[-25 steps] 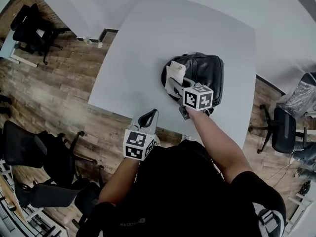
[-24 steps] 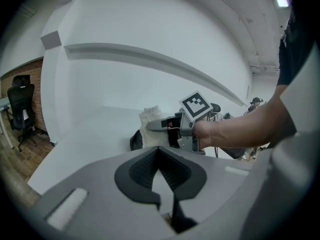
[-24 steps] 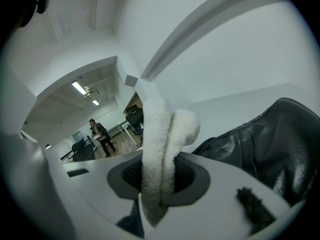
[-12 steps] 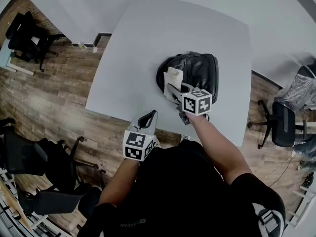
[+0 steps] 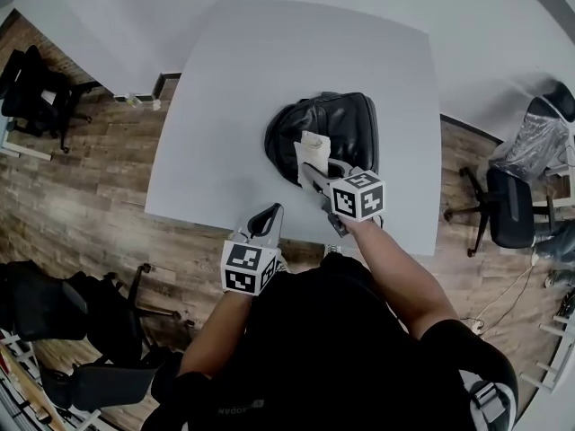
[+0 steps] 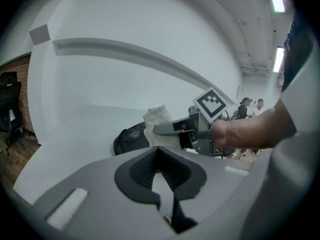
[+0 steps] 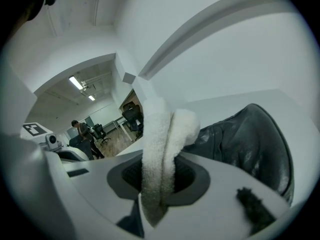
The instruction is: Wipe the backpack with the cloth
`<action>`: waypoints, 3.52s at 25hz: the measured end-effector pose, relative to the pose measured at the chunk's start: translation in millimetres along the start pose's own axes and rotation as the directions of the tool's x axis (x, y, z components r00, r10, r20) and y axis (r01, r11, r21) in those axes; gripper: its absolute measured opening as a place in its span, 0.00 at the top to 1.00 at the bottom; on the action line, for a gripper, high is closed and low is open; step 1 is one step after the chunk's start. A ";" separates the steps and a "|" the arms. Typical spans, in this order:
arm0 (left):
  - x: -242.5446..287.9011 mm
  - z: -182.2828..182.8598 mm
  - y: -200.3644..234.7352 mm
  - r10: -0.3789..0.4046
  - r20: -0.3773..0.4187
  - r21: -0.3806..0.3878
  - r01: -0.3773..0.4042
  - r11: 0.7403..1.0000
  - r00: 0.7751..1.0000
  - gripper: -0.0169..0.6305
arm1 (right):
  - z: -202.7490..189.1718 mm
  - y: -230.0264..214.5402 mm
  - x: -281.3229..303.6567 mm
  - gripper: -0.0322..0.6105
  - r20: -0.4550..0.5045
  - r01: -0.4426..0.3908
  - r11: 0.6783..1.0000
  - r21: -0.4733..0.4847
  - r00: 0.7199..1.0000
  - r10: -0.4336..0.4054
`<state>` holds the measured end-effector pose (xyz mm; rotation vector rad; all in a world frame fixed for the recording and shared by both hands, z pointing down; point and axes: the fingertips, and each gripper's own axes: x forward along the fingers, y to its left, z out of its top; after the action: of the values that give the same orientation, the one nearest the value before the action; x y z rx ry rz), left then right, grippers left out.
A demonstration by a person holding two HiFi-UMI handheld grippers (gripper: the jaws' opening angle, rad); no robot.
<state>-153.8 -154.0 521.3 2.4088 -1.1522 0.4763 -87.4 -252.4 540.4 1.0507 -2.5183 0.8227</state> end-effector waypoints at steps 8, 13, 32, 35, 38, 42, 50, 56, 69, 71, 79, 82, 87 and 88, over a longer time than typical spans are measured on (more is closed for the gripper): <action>10.7 2.7 -17.2 -0.048 -0.004 0.024 0.048 0.999 0.999 0.96 | -3.2 -15.9 -36.4 0.82 0.005 0.064 0.997 -0.042 0.998 -0.064; 13.9 4.1 -25.3 -0.073 -0.007 0.040 0.074 0.996 0.997 0.96 | -2.5 -29.5 -55.0 0.82 0.018 0.113 0.993 -0.043 0.993 -0.113; -0.6 5.1 -29.6 -0.104 -0.006 0.078 0.104 0.991 0.995 0.96 | -0.7 -58.8 -113.0 0.82 0.057 0.253 0.966 -0.047 0.966 -0.251; -5.3 2.6 -27.6 -0.105 -0.002 0.078 0.105 0.991 0.994 0.96 | -0.9 -60.6 -120.0 0.82 0.066 0.277 0.960 -0.045 0.959 -0.274; -10.4 -0.1 -26.3 -0.109 0.003 0.079 0.109 0.991 0.994 0.96 | -1.5 -62.8 -128.2 0.82 0.076 0.304 0.952 -0.040 0.951 -0.300; -20.7 -3.4 -25.2 -0.117 0.006 0.082 0.116 0.990 0.993 0.96 | -0.2 -64.6 -141.5 0.82 0.097 0.347 0.937 -0.031 0.934 -0.343; -45.3 -10.1 -24.1 -0.138 0.024 0.085 0.136 0.987 0.990 0.96 | -2.6 -52.9 -165.1 0.82 0.152 0.410 0.912 -0.003 0.902 -0.405; -55.8 -11.2 -30.2 -0.171 0.051 0.066 0.167 0.984 0.984 0.96 | -18.7 -17.6 -170.6 0.82 0.206 0.373 0.927 0.050 0.904 -0.375; -64.6 -3.7 -46.7 -0.082 0.095 0.025 0.080 0.997 0.992 0.96 | -12.8 28.1 -154.8 0.82 0.193 0.191 0.981 -0.046 0.965 -0.178; -63.3 -3.1 -55.2 -0.049 0.104 0.010 0.048 0.999 0.993 0.96 | -11.2 31.5 -157.1 0.82 0.187 0.140 0.987 -0.072 0.974 -0.125; -52.5 -36.7 -118.5 0.059 0.108 -0.158 -0.042 0.987 0.992 0.96 | -51.4 47.9 -197.7 0.82 0.105 -0.044 0.984 -0.172 0.992 0.063; -41.9 -47.8 -156.5 0.075 0.099 -0.170 -0.057 0.984 0.992 0.96 | -72.1 38.5 -226.7 0.82 0.100 -0.071 0.985 -0.160 0.991 0.088; -26.4 -55.9 -224.4 0.095 0.104 -0.129 -0.081 0.988 0.990 0.96 | -109.9 18.6 -282.7 0.82 0.084 -0.099 0.985 -0.140 0.990 0.112; -22.2 -56.9 -238.6 0.101 0.097 -0.083 -0.093 0.992 0.990 0.96 | -116.2 13.6 -294.2 0.82 0.084 -0.101 0.985 -0.141 0.990 0.113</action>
<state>15.4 24.2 505.0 2.3409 -1.3113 0.3352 111.6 -11.1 491.3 0.9358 -2.6851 0.6327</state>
